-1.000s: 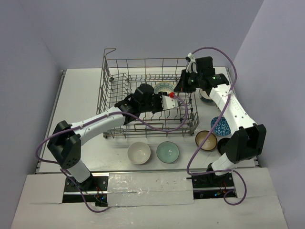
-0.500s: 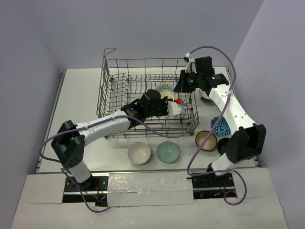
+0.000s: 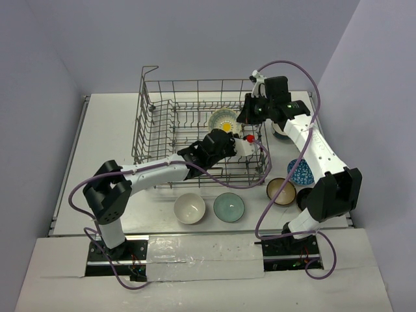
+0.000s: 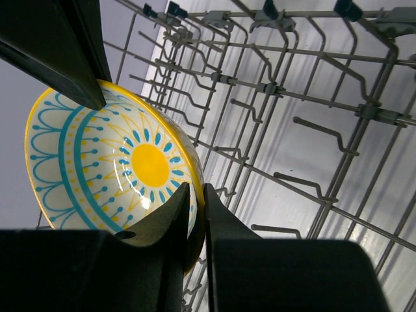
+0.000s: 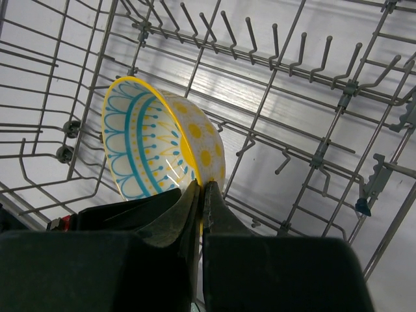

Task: Load the bowls into the dish rack
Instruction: Pass from the right arm to the left

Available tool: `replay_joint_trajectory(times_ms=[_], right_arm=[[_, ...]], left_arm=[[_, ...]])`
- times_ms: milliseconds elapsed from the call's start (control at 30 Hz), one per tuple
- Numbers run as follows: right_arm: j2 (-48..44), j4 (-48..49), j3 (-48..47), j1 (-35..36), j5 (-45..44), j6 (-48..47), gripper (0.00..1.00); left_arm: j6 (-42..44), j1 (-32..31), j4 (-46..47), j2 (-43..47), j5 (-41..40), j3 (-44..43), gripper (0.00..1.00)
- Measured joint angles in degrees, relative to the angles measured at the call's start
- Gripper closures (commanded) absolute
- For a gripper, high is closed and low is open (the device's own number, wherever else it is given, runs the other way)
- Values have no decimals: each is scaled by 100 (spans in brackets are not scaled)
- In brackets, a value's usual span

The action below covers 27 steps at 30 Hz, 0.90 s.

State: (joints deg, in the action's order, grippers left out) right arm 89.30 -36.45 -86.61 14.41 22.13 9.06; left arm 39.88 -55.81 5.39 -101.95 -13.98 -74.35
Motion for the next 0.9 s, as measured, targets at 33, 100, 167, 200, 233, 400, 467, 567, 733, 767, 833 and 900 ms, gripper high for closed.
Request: replay_joint_trajectory(times_ms=[33,100,167,200,233,400,467,567,733,767,833,900], right_arm=[[7,13,0,4,2,2,96],[13,63,0,20,4,2,96],[13,111,0,35,4,4,91],[13,133,0,46,9,9,86],[13,146,0,52,13,22,86],[13,149,0,92,42,76,89],[13,146,0,98,39,85,89],[15,136,0,109,20,94,86],[15,105,0,120,63,170,82],[15,105,0,120,90,181,82],[15,90,2,125,131,208,82],[15,74,2,140,142,229,79]], left_arm=[[2,-2,22,-11,-68,0,100],[0,-13,76,-33,-212,0,100],[2,-24,127,-46,-358,2,100],[2,-31,151,-48,-415,9,100],[-2,-35,168,-52,-463,11,100],[-26,-37,330,-55,-651,116,100],[-37,-37,343,-55,-675,129,100],[-92,-37,369,-50,-675,153,100],[-341,-37,243,85,-529,201,100],[-407,-33,181,122,-490,201,100],[-518,-22,39,199,-400,201,100],[-608,-13,-59,238,-326,201,100]])
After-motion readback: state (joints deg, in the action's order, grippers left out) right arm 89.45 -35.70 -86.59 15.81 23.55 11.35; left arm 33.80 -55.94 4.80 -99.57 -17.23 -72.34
